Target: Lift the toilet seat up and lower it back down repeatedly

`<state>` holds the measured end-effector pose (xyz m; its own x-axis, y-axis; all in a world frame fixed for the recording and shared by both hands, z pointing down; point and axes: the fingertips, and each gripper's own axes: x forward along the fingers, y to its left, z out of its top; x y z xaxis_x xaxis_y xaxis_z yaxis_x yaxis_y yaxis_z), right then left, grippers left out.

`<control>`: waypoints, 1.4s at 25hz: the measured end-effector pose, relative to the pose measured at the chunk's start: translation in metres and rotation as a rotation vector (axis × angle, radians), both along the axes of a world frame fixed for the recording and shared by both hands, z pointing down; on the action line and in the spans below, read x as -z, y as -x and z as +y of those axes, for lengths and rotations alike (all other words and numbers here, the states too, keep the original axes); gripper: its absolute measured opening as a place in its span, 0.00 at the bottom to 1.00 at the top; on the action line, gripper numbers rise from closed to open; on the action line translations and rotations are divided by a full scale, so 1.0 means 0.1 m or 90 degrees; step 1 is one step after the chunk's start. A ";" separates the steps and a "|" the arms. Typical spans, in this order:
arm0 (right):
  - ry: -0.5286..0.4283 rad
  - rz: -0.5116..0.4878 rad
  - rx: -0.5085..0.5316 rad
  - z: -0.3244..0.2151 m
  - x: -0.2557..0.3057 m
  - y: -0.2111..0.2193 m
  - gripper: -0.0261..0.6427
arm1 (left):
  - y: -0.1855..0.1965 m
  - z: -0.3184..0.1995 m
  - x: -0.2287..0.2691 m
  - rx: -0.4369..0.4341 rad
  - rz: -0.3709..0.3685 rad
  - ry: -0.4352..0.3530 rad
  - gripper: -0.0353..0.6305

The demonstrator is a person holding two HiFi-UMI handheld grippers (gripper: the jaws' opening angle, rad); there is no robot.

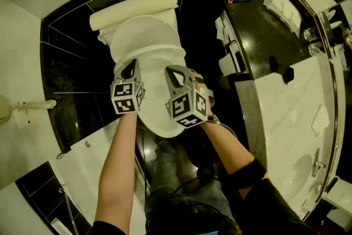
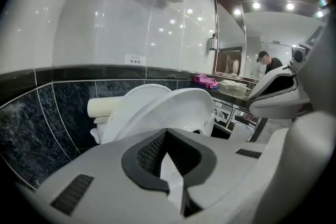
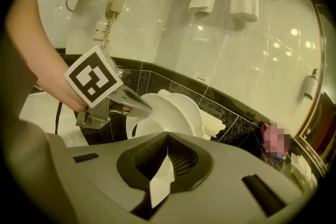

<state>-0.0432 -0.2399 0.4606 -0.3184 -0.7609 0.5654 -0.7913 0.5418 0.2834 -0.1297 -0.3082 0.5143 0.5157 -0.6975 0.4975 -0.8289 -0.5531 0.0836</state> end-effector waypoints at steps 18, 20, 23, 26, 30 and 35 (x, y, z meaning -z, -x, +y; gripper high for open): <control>0.029 0.031 0.025 -0.30 -0.11 0.19 0.07 | 0.12 -0.75 -0.06 0.006 -0.037 -0.009 0.04; 0.030 0.031 0.028 -0.28 -0.09 0.21 0.07 | 0.14 -0.71 -0.05 0.006 -0.037 -0.009 0.04; 0.028 0.029 0.031 -0.21 -0.03 0.23 0.07 | 0.15 -0.61 0.06 0.006 -0.036 -0.014 0.04; 0.029 0.010 0.030 -0.11 0.09 0.22 0.07 | 0.15 -0.43 0.28 0.005 -0.035 -0.025 0.04; 0.033 -0.026 0.031 0.14 0.33 0.21 0.07 | 0.13 -0.03 0.65 0.002 -0.037 -0.041 0.04; 0.043 -0.094 0.024 0.58 0.71 0.10 0.07 | 0.11 0.68 1.19 0.019 -0.034 -0.060 0.04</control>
